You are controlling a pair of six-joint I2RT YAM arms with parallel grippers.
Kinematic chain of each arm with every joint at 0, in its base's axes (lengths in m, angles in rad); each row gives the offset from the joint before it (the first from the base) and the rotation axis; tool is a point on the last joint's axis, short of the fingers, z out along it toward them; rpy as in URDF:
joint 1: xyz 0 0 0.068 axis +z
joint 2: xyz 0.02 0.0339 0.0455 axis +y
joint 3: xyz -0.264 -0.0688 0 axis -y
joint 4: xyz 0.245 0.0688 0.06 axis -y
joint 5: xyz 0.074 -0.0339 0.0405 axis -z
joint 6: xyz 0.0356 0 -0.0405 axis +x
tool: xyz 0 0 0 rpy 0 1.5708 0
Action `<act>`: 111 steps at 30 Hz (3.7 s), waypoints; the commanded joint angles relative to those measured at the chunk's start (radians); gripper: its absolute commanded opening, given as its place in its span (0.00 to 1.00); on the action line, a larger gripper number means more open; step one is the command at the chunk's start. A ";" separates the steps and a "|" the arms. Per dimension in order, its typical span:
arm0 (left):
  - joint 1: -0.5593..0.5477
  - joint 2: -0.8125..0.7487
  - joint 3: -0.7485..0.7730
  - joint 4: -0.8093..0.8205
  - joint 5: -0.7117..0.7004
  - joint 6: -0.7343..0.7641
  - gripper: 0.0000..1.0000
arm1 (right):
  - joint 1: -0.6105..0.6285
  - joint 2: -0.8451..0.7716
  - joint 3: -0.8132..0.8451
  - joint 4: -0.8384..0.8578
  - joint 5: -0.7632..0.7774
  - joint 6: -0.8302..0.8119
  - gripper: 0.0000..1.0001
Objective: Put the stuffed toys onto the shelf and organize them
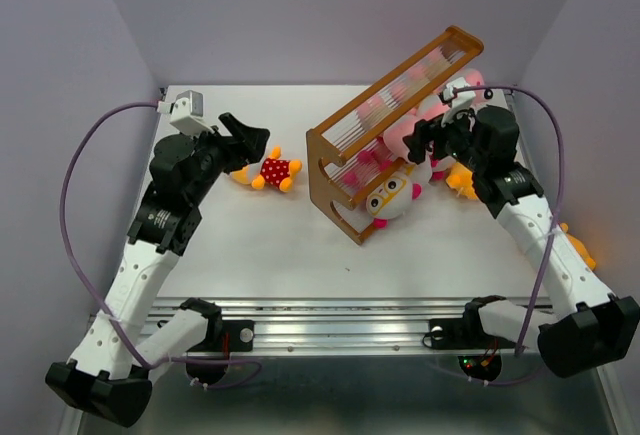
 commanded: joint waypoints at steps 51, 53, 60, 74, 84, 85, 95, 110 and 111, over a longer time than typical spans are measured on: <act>0.256 0.311 -0.099 0.175 0.098 -0.362 0.00 | -0.183 0.049 0.509 -0.465 -0.482 -0.158 1.00; 0.253 0.252 -0.110 0.213 0.097 -0.487 0.00 | -0.183 0.066 0.545 -0.454 -0.558 -0.140 1.00; 0.204 0.167 0.038 0.270 0.137 -0.629 0.00 | -0.050 0.233 0.647 -0.347 -0.784 0.087 1.00; -0.042 0.230 0.201 0.325 0.097 -0.730 0.00 | 0.302 0.342 0.647 0.018 -0.570 0.064 1.00; -0.111 0.241 0.180 0.354 0.082 -0.720 0.00 | 0.351 0.358 0.618 0.349 -0.295 0.313 0.86; -0.114 0.241 0.174 0.357 0.086 -0.717 0.00 | 0.351 0.361 0.618 0.363 -0.272 0.324 0.82; -0.145 0.212 0.117 0.372 0.118 -0.672 0.00 | 0.351 0.431 0.684 0.388 -0.213 0.400 0.33; -0.140 0.005 0.172 0.225 -0.021 -0.080 0.86 | 0.262 0.359 0.682 0.198 -0.440 0.286 0.01; -0.140 0.000 0.195 0.195 -0.001 -0.039 0.87 | 0.262 0.348 0.688 0.164 -0.480 0.228 0.01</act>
